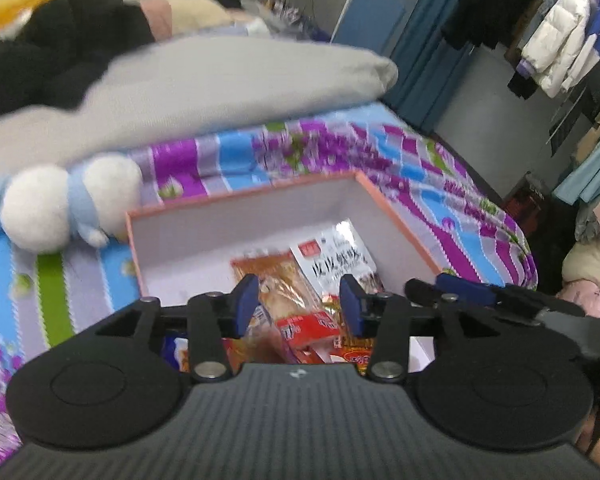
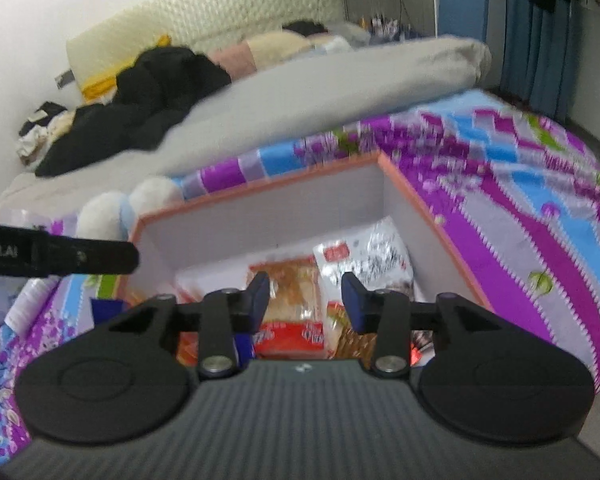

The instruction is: Organize snacks

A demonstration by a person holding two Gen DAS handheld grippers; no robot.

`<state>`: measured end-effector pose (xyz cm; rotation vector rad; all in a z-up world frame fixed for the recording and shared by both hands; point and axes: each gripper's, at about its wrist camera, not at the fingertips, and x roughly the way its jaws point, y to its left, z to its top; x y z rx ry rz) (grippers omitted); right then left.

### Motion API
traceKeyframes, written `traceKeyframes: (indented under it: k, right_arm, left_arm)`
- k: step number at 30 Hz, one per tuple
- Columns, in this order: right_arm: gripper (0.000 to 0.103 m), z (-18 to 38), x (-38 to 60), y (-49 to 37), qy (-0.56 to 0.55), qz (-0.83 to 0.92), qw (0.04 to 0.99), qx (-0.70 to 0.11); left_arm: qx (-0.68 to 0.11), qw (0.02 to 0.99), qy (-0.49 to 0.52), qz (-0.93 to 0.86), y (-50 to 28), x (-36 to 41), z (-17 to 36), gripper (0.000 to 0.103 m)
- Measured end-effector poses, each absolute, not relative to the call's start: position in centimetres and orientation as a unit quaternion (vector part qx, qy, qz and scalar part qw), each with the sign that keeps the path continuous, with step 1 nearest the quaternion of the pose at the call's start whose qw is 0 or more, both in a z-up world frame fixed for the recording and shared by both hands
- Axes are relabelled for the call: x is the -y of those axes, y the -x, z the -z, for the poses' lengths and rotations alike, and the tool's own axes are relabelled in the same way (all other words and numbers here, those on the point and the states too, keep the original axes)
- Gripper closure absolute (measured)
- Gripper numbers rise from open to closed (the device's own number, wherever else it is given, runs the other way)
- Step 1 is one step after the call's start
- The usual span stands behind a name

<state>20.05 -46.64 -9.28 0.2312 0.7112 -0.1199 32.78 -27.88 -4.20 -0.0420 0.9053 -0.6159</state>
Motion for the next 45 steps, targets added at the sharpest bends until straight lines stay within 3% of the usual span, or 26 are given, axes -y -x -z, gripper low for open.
traceKeyframes:
  k: [9, 16, 31, 45]
  right_arm:
    - [0.061, 1.7, 45.8, -15.3, -0.108, 0.06, 0.957, -0.261]
    - [0.061, -1.4, 44.0, -10.8, -0.107, 0.053, 0.969, -0.217]
    - [0.061, 0.6, 40.7, -3.7, -0.126, 0.041, 0.972, -0.195]
    - [0.061, 4.1, 38.1, 0.4, -0.13, 0.068, 0.969, -0.201]
  left_arm:
    - [-0.341, 0.891, 0.009, 0.3, -28.2, 23.9, -4.2, 0.051]
    - [-0.297, 0.907, -0.01, 0.3, -23.4, 21.8, -6.4, 0.051]
    - [-0.245, 0.926, -0.025, 0.287, -14.7, 17.3, -4.3, 0.051]
    - [-0.252, 0.931, -0.041, 0.26, -9.6, 15.4, 0.6, 0.051]
